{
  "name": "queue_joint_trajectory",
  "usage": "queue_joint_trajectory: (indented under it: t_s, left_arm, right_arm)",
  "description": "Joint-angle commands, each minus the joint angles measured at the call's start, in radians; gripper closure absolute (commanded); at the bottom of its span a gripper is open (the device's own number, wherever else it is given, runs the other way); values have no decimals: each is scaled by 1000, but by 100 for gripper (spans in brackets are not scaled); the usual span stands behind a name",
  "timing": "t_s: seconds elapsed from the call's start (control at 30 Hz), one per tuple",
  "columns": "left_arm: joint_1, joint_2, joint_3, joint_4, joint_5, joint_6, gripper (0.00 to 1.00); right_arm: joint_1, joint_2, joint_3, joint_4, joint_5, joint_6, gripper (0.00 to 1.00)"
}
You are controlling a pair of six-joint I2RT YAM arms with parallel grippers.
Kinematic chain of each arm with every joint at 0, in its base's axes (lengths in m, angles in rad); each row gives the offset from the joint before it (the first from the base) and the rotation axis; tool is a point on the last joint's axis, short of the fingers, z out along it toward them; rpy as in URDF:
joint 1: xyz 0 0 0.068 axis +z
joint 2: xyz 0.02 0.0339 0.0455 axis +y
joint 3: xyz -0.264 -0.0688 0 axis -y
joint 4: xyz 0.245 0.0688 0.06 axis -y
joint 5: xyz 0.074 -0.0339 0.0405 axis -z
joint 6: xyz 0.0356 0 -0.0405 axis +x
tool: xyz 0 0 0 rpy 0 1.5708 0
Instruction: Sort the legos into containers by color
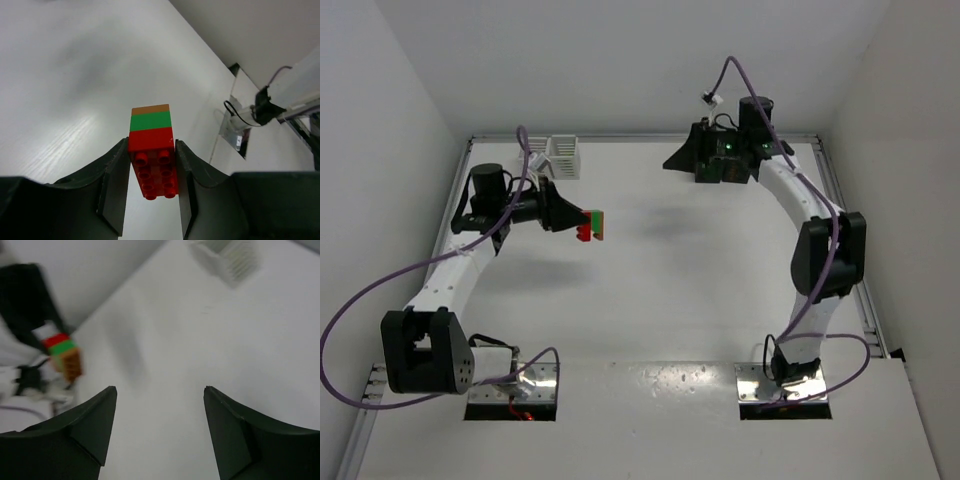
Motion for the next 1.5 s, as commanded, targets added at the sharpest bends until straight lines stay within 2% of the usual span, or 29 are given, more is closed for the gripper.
queue_joint_trajectory:
  t_s: [0.0,0.03,0.23,0.9,1.1,1.23,1.47]
  left_arm:
    - [-29,-13,-5,35,151,26,79]
    - [-40,-13,-5,35,170,26,79]
    - [-69,6,-5,25,286,4,79]
    - [-97,-13,4,25,286,4,79]
    - [-97,-13,4,25,286,4,79]
    - [-97,-13,4,25,286,4,79]
    - [-97,-13,4,25,286,4,79]
  right_arm:
    - [63,-83,-178,322,-398,320,28]
    - [73,-94,-200,390,-409,333,28]
    - [157,-112,-234,381,-462,331,23]
    - [346,-103,-303,390,-495,350,23]
    - [375,-76,-303,399,-504,350,32]
    - [384,-66,-294,409,-504,350,54]
    - [393,-57,-274,409,-495,350,56]
